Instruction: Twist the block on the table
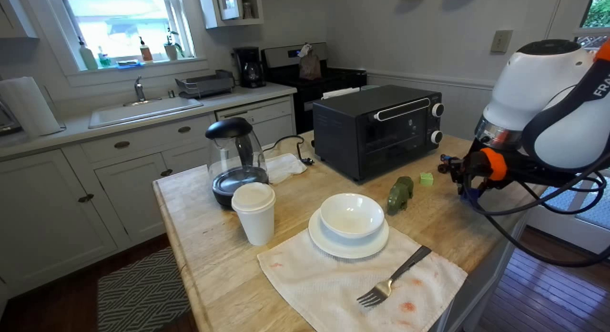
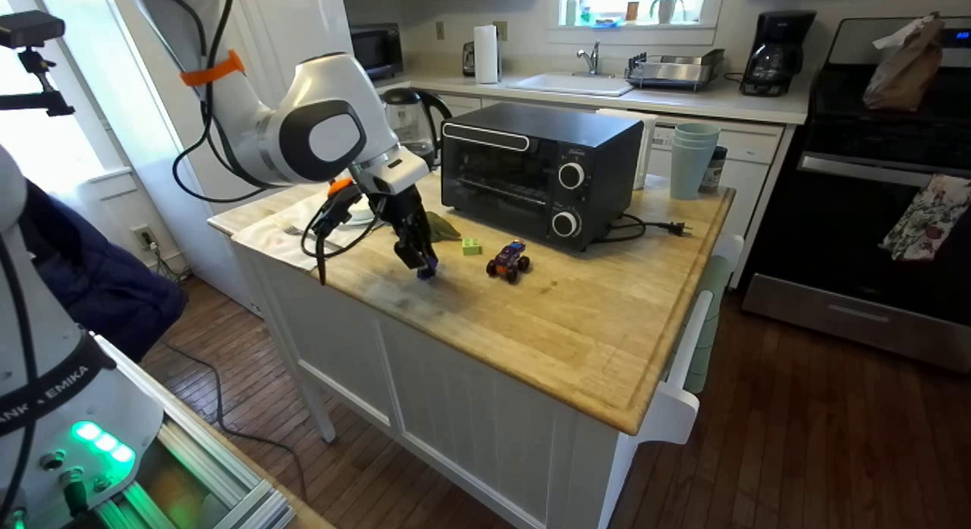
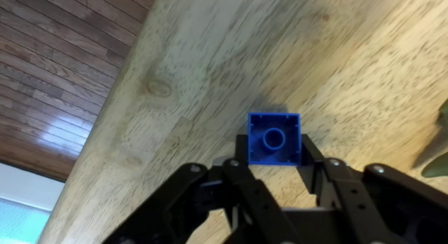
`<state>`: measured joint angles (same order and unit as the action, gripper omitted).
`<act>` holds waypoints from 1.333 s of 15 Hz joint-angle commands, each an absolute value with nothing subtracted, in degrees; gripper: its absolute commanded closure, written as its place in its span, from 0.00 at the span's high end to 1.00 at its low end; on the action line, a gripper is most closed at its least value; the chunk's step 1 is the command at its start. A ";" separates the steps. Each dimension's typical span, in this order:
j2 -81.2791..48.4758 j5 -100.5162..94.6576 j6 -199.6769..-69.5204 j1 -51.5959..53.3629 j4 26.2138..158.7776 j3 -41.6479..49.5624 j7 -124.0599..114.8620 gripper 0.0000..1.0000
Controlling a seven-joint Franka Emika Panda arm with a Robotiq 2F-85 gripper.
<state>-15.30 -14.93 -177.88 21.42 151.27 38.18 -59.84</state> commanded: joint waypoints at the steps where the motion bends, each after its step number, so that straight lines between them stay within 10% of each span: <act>1: -20.30 -17.03 -181.56 32.51 151.02 48.93 -65.85 0.13; 20: -39.94 21.39 -192.58 56.31 154.49 55.03 -56.22 0.13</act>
